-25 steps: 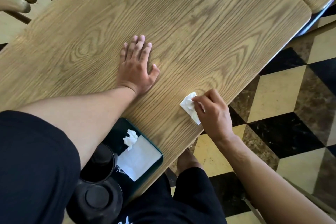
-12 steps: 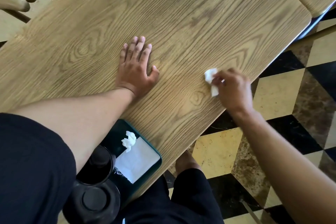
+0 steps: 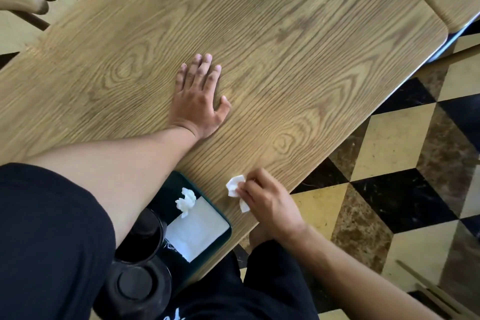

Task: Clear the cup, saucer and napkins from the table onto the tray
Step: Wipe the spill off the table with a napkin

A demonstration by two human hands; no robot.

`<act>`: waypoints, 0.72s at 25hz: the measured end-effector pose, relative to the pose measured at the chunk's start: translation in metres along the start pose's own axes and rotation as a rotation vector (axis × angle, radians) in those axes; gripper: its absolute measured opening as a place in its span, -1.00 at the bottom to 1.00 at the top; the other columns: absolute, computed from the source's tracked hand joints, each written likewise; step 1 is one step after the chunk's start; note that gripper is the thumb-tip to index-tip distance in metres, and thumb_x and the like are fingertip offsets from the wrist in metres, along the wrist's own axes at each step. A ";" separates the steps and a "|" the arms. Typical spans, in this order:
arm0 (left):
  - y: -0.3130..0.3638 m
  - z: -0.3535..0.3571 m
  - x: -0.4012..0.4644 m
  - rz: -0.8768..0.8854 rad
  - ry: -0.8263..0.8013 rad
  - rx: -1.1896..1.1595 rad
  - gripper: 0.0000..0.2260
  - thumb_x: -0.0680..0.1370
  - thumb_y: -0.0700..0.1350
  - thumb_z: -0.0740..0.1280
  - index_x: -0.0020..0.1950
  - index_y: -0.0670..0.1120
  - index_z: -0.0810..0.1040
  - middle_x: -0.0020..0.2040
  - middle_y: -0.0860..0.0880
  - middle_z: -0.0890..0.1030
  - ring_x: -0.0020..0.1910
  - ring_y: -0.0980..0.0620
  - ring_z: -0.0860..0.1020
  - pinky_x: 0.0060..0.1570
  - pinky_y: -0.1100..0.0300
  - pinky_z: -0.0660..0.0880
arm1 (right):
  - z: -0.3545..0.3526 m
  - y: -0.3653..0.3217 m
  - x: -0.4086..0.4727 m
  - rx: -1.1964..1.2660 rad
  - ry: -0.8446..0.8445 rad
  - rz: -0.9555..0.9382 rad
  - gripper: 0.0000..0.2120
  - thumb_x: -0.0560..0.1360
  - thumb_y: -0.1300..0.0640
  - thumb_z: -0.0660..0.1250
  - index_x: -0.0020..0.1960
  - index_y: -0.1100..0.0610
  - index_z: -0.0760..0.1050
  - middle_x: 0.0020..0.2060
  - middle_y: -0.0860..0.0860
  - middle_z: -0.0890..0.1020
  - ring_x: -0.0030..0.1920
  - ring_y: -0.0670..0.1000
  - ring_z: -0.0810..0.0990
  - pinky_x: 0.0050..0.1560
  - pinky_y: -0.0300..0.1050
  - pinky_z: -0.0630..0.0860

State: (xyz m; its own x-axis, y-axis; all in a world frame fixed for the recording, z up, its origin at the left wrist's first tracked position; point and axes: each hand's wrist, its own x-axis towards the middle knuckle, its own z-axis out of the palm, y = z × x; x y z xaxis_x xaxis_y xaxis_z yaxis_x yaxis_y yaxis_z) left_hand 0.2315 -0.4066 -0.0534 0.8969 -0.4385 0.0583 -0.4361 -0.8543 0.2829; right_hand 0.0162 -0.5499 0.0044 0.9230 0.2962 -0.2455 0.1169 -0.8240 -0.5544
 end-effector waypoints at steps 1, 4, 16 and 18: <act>0.000 0.000 0.000 0.000 -0.004 -0.003 -0.39 0.57 0.10 0.20 0.56 -0.18 0.38 0.64 -0.21 0.25 0.65 -0.20 0.15 0.62 -0.19 0.01 | -0.013 0.013 0.010 -0.006 0.048 -0.007 -0.82 0.68 0.25 0.26 0.00 0.21 0.64 -0.07 0.08 0.61 -0.06 0.06 0.58 0.03 -0.10 0.59; -0.001 -0.001 0.000 -0.011 -0.017 -0.031 -0.38 0.56 0.09 0.20 0.57 -0.18 0.36 0.65 -0.21 0.24 0.66 -0.19 0.13 0.62 -0.20 0.00 | -0.066 0.062 0.051 -0.041 0.310 0.287 -0.93 0.54 0.36 0.40 -0.09 0.29 0.66 -0.11 0.23 0.63 -0.14 0.21 0.61 -0.13 0.05 0.60; 0.002 -0.005 0.001 -0.002 -0.043 0.000 -0.40 0.59 0.08 0.20 0.58 -0.19 0.36 0.64 -0.22 0.24 0.65 -0.21 0.14 0.62 -0.20 0.01 | 0.014 -0.015 0.008 0.134 0.073 -0.137 -0.95 0.58 0.33 0.40 -0.02 0.33 0.62 -0.09 0.17 0.62 -0.14 0.14 0.61 -0.20 0.06 0.64; 0.002 -0.004 0.001 -0.002 -0.038 -0.003 -0.40 0.58 0.06 0.23 0.57 -0.19 0.37 0.64 -0.23 0.24 0.65 -0.22 0.14 0.62 -0.20 0.01 | -0.012 0.028 0.017 0.105 0.111 -0.020 -0.86 0.60 0.35 0.29 0.00 0.29 0.64 -0.11 0.03 0.58 -0.13 0.06 0.56 -0.08 0.10 0.63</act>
State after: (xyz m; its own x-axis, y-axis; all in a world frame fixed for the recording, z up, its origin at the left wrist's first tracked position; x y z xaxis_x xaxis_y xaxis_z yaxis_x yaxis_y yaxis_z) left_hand 0.2321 -0.4075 -0.0486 0.8942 -0.4472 0.0211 -0.4340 -0.8543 0.2861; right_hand 0.0401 -0.5741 -0.0059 0.9564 0.2521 -0.1474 0.1022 -0.7617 -0.6398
